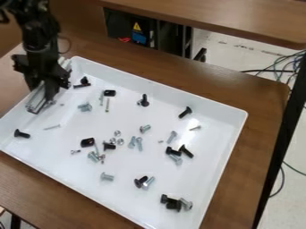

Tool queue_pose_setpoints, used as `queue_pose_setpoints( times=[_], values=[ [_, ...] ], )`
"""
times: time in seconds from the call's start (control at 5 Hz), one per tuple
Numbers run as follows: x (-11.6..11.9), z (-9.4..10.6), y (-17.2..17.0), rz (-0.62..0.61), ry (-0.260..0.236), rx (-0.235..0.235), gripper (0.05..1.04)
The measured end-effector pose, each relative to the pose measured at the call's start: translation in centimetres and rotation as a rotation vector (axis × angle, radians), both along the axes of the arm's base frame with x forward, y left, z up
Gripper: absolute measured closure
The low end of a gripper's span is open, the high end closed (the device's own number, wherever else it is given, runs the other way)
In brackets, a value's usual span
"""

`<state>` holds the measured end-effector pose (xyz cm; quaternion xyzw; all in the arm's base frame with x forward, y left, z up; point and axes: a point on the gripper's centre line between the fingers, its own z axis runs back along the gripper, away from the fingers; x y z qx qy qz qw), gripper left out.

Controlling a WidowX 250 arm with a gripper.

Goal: Sweep into pile

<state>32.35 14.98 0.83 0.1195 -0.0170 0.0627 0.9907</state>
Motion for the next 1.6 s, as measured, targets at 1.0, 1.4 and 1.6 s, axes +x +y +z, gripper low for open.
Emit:
queue_pose_setpoints(
  times=[1.0,1.4,1.6],
  values=[
    [3.6,-4.8,1.0,-0.074,0.04,0.008,0.729],
    [3.5,-5.9,-7.0,-0.359,0.067,-0.039,0.729],
    [3.2,-5.9,-11.7,-0.463,0.051,-0.044,0.729]
  ],
)
